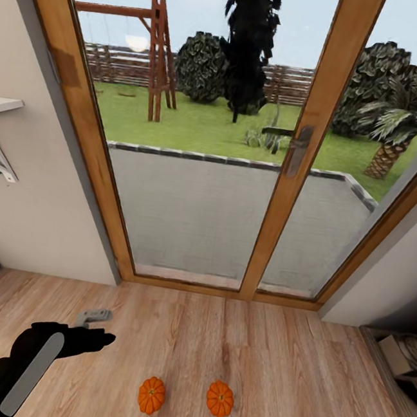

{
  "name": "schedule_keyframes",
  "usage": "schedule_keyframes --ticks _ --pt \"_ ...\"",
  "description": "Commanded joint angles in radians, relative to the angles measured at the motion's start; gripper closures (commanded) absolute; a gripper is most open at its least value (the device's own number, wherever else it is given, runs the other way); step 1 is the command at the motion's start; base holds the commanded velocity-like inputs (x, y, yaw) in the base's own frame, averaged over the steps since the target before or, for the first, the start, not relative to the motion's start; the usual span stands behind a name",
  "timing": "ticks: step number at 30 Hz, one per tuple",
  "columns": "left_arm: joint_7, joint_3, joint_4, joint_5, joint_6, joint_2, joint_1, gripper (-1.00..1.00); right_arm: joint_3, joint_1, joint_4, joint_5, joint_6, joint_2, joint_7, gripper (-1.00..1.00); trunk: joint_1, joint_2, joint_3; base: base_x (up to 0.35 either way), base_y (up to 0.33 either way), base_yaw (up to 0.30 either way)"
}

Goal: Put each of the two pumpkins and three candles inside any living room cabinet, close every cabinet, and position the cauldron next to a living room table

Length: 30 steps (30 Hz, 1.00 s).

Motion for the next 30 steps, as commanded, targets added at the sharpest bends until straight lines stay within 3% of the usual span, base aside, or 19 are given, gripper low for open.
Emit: schedule_keyframes --ticks 1,3,8,11,30 --pt "0.010 -0.002 -0.004 0.011 0.003 0.001 -0.001 -1.00 0.005 -0.001 0.000 -0.010 -0.003 0.000 0.008 -1.00 0.004 -0.008 -0.004 0.000 0.000 0.000" --pt "0.010 -0.003 -0.006 0.019 0.004 0.001 -0.001 -1.00 0.005 -0.001 -0.001 -0.009 -0.004 0.001 0.008 -1.00 0.012 -0.022 -0.011 0.000 0.000 0.000" --pt "0.011 -0.006 -0.007 0.101 0.006 0.006 -0.001 -1.00 0.009 -0.001 0.004 -0.006 -0.003 0.004 -0.001 -1.00 0.031 -0.057 -0.026 0.000 0.000 0.000" --pt "0.012 -0.007 -0.007 0.119 0.006 0.010 -0.001 -1.00 0.010 -0.001 0.005 -0.005 -0.005 0.005 -0.005 -1.00 0.042 -0.078 -0.036 0.000 0.000 0.000" --pt "0.011 -0.013 0.001 0.130 0.006 0.007 -0.001 -1.00 0.002 -0.001 -0.002 -0.012 -0.032 0.006 0.004 -1.00 0.115 -0.211 -0.095 0.000 0.000 0.000"
